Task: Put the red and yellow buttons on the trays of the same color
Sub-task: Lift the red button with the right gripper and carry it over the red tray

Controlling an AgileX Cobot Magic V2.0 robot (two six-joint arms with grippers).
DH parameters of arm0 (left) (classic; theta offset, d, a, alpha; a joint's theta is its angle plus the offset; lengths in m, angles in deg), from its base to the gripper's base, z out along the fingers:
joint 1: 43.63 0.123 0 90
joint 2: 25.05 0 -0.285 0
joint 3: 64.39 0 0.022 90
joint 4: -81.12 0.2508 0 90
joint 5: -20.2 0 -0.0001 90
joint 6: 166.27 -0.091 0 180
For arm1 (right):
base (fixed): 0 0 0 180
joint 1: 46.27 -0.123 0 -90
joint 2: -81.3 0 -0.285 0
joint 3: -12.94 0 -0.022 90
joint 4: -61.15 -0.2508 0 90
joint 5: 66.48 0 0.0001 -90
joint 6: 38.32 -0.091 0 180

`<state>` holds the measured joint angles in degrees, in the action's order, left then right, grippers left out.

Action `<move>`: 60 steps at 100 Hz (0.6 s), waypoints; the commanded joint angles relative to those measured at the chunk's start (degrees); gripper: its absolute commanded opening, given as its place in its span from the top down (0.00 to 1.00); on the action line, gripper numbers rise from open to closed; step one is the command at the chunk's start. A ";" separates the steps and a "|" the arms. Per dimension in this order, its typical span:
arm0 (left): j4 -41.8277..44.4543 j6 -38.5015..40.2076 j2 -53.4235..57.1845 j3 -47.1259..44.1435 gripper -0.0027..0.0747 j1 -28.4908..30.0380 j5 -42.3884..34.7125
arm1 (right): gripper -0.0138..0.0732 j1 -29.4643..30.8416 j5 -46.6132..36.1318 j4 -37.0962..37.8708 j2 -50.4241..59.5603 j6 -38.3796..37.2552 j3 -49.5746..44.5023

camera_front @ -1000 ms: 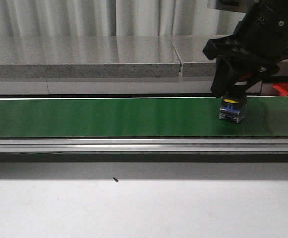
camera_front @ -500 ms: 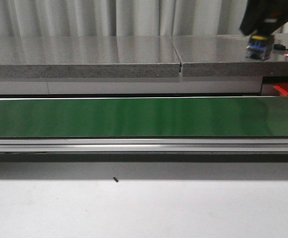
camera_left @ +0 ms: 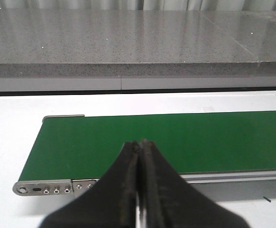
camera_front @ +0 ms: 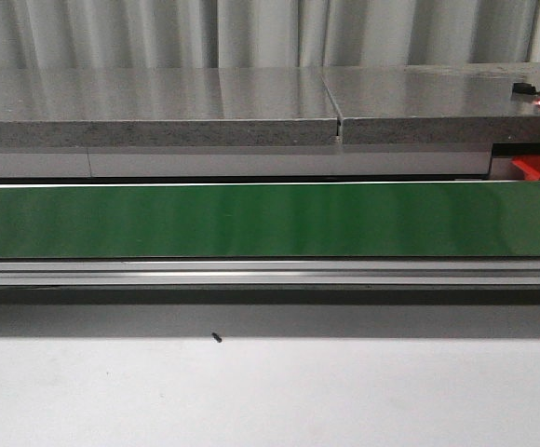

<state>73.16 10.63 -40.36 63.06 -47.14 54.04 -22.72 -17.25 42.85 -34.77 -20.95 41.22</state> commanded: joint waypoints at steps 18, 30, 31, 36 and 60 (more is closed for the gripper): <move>-0.84 0.22 -0.62 1.38 0.99 -0.36 -4.30 | 0.76 2.83 -2.83 -4.30 -8.67 0.09 10.82; -0.84 0.22 -0.62 1.38 0.99 -0.36 -4.30 | 0.76 2.87 -3.39 -5.04 -13.52 0.09 14.32; -0.84 0.22 -0.62 1.38 0.99 -0.36 -4.30 | 0.76 2.87 -3.38 -5.05 -14.03 0.09 14.68; -0.84 0.22 -0.62 1.38 0.99 -0.36 -4.30 | 0.76 2.87 -3.38 -5.77 -15.63 0.09 15.86; -0.84 0.22 -0.62 1.38 0.99 -0.36 -4.30 | 0.76 2.87 -6.81 -7.01 -19.73 0.09 16.71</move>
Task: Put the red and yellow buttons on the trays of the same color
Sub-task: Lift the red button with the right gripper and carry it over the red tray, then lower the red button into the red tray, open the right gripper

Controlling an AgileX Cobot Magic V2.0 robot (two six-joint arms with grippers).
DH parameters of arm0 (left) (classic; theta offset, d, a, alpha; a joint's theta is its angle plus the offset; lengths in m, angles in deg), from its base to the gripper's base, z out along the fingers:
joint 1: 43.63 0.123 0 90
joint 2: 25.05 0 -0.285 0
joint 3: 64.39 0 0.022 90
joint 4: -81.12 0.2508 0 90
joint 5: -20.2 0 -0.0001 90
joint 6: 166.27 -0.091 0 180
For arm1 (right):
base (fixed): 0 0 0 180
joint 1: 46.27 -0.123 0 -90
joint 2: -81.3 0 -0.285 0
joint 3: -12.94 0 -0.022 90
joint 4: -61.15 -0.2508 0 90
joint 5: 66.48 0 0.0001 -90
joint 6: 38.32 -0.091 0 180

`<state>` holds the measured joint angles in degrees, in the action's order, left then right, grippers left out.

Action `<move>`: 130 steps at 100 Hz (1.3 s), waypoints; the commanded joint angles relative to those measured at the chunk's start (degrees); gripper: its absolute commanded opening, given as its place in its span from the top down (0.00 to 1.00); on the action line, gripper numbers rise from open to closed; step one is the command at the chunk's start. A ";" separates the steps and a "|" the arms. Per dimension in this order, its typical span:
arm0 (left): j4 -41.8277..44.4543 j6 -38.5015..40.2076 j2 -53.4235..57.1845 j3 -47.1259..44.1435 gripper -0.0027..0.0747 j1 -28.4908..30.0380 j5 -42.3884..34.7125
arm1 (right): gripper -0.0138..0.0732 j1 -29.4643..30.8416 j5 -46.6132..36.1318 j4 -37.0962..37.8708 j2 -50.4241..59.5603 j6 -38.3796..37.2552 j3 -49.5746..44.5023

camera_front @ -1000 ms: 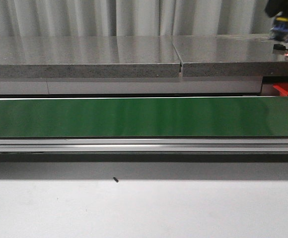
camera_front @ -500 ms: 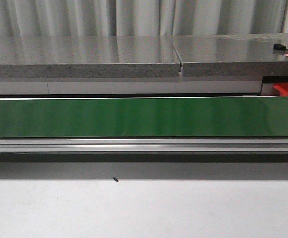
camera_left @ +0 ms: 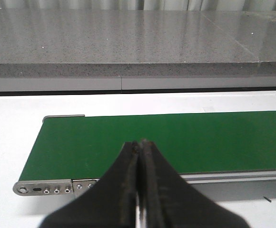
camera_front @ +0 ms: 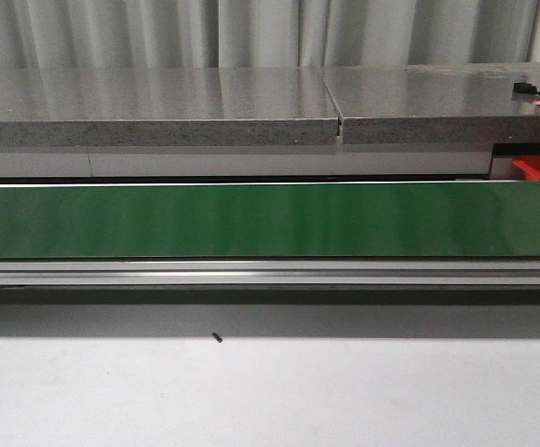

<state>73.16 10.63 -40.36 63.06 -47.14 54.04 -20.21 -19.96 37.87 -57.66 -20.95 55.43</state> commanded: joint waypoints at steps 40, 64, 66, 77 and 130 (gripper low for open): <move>-0.84 0.22 -0.62 1.38 0.99 -0.36 -4.30 | 0.76 0.36 -5.68 -2.02 -0.63 0.14 2.64; -0.84 0.22 -0.62 1.38 0.99 -0.36 -4.30 | 0.76 0.36 -4.63 -2.02 -2.36 0.14 2.64; -0.84 0.22 -0.62 1.38 0.99 -0.36 -4.30 | 0.76 0.36 -4.58 -1.96 -2.36 0.14 2.64; -0.84 0.22 -0.62 1.38 0.99 -0.36 -4.30 | 0.74 0.39 -4.63 -1.90 -2.30 0.14 2.64; -0.84 0.22 -0.62 1.38 0.99 -0.36 -4.30 | 0.21 0.73 -3.77 -1.90 1.37 0.14 2.64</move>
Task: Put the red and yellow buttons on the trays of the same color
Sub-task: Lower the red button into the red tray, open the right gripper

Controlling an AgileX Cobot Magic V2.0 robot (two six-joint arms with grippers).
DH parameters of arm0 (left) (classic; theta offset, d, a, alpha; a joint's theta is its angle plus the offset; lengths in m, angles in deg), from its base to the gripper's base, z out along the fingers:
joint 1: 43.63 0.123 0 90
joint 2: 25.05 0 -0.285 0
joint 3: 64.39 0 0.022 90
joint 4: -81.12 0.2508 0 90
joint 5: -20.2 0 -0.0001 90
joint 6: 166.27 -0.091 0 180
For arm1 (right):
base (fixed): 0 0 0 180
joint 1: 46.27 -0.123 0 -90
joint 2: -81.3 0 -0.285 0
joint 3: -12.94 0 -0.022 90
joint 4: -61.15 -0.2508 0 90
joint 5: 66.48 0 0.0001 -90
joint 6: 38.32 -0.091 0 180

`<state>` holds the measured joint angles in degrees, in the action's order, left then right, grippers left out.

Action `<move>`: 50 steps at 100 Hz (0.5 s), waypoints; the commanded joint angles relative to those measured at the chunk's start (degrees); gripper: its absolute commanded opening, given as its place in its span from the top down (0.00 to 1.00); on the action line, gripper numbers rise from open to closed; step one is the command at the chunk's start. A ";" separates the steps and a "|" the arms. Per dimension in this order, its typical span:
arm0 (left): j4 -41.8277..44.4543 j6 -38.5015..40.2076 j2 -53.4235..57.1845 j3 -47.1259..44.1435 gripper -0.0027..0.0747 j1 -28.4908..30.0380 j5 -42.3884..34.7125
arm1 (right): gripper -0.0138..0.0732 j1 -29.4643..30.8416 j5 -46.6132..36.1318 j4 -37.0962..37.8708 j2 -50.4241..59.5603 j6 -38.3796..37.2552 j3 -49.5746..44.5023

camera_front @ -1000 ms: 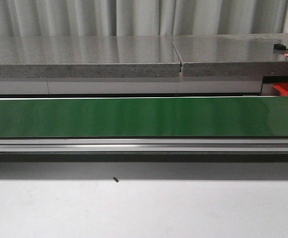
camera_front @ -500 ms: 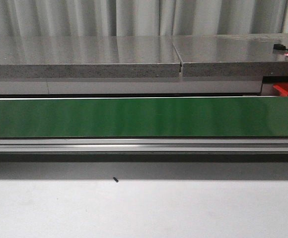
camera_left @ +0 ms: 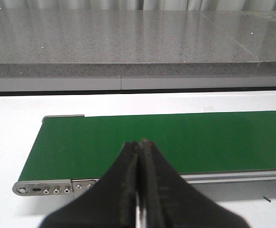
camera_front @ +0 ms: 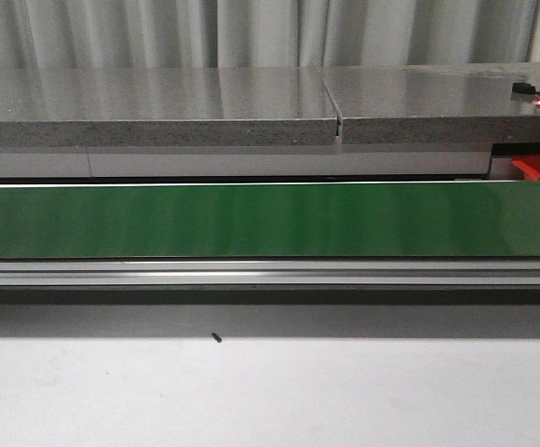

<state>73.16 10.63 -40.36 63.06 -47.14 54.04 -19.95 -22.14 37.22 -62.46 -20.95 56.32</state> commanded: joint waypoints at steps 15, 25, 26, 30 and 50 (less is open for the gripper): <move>-0.84 0.22 -0.62 1.38 0.99 -0.36 -4.30 | 0.21 0.46 -0.27 -1.17 9.50 0.14 1.86; -0.84 0.22 -0.62 1.38 0.99 -0.36 -4.30 | 0.21 0.46 1.46 -1.17 12.18 1.22 1.86; -0.84 0.22 -0.62 1.38 0.99 -0.36 -4.30 | 0.21 0.46 1.60 -1.17 12.56 1.31 1.86; -0.84 0.22 -0.62 1.38 0.99 -0.36 -4.30 | 0.21 0.33 2.38 -1.17 13.64 1.98 1.86; -0.84 0.22 -0.62 1.38 0.99 -0.36 -4.30 | 0.22 -1.70 5.94 -1.22 20.38 4.59 1.86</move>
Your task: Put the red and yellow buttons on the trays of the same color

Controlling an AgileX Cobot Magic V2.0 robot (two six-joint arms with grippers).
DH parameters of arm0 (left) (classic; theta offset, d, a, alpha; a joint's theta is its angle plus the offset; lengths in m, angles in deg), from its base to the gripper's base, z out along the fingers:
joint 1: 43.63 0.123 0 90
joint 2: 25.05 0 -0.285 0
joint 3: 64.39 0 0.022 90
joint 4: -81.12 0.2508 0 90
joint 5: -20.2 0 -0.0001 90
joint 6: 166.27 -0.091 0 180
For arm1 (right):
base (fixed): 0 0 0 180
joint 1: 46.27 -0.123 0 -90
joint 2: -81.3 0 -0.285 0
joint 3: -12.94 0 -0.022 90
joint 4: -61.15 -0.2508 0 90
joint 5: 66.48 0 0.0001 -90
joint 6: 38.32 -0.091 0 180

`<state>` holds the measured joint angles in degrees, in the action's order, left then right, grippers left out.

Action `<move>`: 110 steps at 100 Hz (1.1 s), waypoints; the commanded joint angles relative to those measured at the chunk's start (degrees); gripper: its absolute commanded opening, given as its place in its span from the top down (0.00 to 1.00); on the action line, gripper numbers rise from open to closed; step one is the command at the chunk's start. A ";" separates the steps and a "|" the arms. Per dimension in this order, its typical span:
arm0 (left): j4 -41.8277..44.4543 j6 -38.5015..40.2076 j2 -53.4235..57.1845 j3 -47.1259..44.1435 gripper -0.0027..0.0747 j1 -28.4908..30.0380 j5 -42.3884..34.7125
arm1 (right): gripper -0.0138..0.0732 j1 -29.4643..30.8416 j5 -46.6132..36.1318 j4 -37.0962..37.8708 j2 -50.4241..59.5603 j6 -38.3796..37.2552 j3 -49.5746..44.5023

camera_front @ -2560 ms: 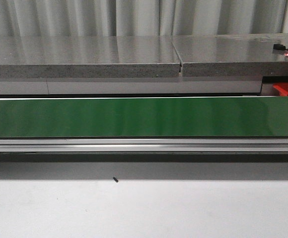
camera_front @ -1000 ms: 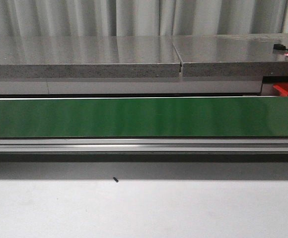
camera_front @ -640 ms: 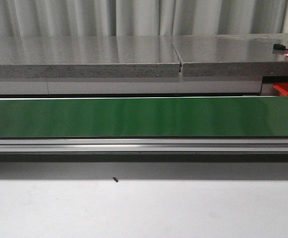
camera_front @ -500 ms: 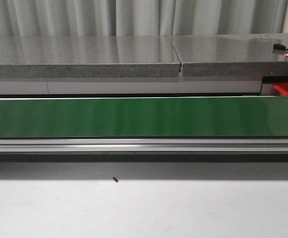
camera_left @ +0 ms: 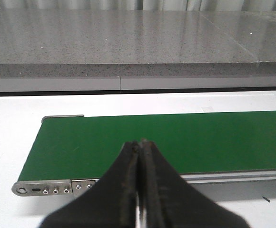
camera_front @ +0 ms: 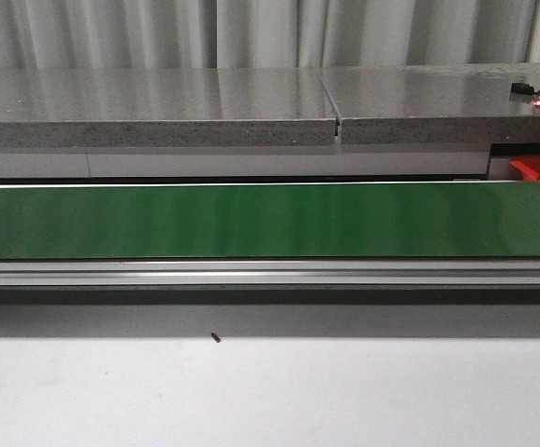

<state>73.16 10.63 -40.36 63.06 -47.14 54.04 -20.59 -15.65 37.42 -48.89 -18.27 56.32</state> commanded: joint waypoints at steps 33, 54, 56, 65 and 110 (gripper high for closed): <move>-0.84 0.22 -0.62 1.38 0.99 -0.36 -4.30 | 0.22 -12.21 3.56 -1.46 17.34 2.73 1.53; -0.84 0.22 -0.62 1.38 0.99 -0.36 -4.30 | 0.22 -19.87 3.12 -0.55 24.89 2.73 -3.69; -0.84 0.22 -0.62 1.38 0.99 -0.36 -4.30 | 0.22 -20.43 2.70 -0.49 25.83 2.73 -4.81; -0.84 0.22 -0.62 1.38 0.99 -0.36 -4.30 | 0.22 -22.38 0.87 -0.49 30.64 2.73 -10.92; -0.84 0.22 -0.62 1.38 0.99 -0.36 -4.30 | 0.22 -23.59 -14.79 -0.42 63.96 3.36 -54.39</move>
<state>73.16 10.63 -40.36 63.06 -47.14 54.04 -44.22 -24.85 38.00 8.26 -15.70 6.57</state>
